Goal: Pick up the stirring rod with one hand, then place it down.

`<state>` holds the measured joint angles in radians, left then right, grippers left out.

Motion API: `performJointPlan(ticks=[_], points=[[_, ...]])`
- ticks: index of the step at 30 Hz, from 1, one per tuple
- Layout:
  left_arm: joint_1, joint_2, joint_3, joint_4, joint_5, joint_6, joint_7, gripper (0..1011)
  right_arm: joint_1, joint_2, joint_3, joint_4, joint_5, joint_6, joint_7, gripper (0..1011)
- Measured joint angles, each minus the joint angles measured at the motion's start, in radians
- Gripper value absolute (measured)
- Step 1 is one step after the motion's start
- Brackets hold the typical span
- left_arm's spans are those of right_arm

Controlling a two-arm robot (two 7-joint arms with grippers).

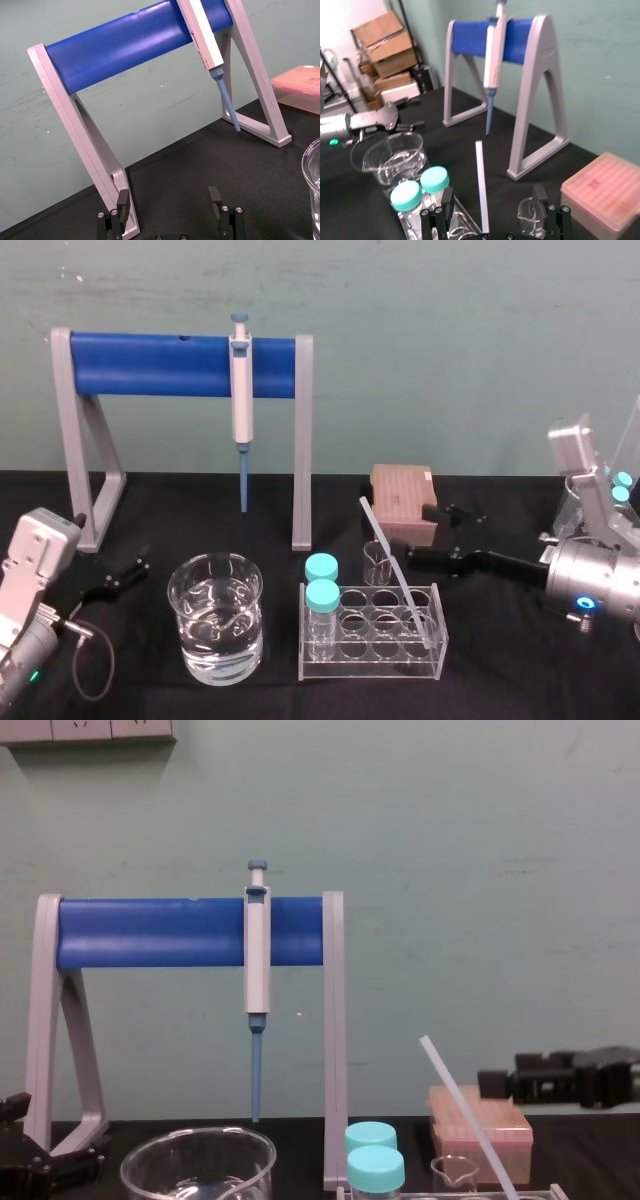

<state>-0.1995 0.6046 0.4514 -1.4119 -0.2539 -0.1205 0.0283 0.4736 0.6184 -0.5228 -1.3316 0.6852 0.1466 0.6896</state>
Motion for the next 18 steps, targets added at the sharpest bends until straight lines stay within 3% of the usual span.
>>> performJointPlan(ticks=[3,7,9,14,18], points=[[0.0,0.0,0.0,0.0,0.0,0.0,0.0,1005,-0.038,0.019,0.031,-0.059,0.016,0.009,-0.055,1003],[0.0,0.0,0.0,0.0,0.0,0.0,0.0,1005,-0.123,0.035,0.096,-0.16,0.03,0.013,-0.199,1003],[0.0,0.0,0.0,0.0,0.0,0.0,0.0,1005,-0.178,0.033,0.133,-0.218,0.023,0.015,-0.313,1003],[0.0,0.0,0.0,0.0,0.0,0.0,0.0,1005,-0.265,-0.009,0.183,-0.285,-0.026,0.034,-0.539,1003],[0.0,0.0,0.0,0.0,0.0,0.0,0.0,1005,-0.283,-0.055,0.191,-0.282,-0.074,0.047,-0.659,1003]])
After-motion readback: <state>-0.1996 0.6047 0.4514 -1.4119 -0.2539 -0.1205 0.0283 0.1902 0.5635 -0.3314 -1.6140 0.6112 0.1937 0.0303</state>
